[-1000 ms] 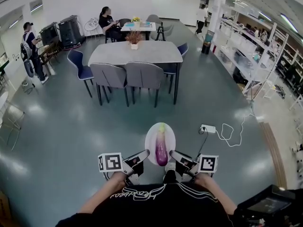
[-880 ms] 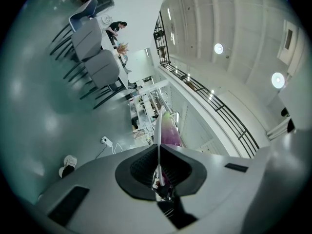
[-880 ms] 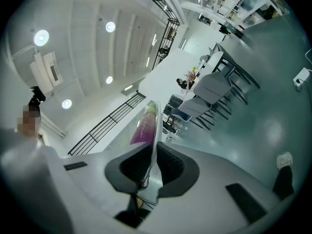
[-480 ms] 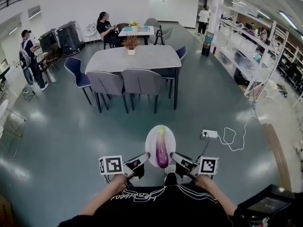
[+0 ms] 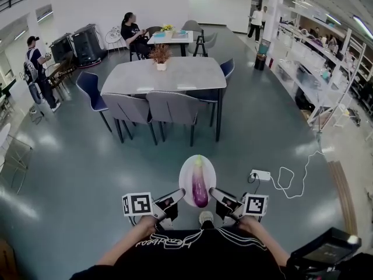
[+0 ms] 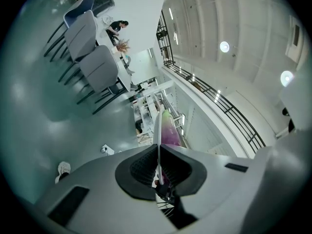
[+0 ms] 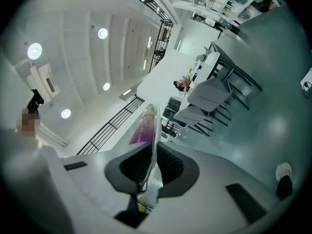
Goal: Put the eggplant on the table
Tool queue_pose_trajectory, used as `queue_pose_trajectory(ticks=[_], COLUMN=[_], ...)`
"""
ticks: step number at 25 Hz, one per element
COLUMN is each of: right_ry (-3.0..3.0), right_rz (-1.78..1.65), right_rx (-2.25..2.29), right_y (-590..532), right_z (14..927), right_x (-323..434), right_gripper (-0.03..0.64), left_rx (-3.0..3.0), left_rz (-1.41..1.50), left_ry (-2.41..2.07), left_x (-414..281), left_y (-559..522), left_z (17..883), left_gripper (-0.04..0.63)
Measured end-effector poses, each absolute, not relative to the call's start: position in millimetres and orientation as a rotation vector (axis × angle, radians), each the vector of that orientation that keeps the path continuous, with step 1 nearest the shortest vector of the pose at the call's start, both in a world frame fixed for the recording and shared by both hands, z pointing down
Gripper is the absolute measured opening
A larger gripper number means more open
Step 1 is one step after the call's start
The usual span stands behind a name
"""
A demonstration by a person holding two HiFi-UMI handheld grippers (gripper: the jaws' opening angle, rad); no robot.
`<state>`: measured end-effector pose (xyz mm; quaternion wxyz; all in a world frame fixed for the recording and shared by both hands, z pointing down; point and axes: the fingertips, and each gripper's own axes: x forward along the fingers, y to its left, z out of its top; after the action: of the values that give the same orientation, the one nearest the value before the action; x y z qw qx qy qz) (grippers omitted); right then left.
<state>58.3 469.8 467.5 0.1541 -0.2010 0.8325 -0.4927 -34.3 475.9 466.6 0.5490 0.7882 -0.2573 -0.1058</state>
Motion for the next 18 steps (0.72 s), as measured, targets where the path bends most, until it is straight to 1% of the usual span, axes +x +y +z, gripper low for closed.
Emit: queue_pose_trajectory(ticks=[18], right_ry=[2.361], right_rz=[-1.509], right_rx=[-0.520], right_y=[255.4], right_z=[471.7], right_x=[126.0], right_gripper=[0.040], left_rx=[1.809], left_rz=[-0.240], left_ry=[-0.695], left_x=[33.8], left_y=[267.1], left_z=[468.2], left_gripper=[0.020])
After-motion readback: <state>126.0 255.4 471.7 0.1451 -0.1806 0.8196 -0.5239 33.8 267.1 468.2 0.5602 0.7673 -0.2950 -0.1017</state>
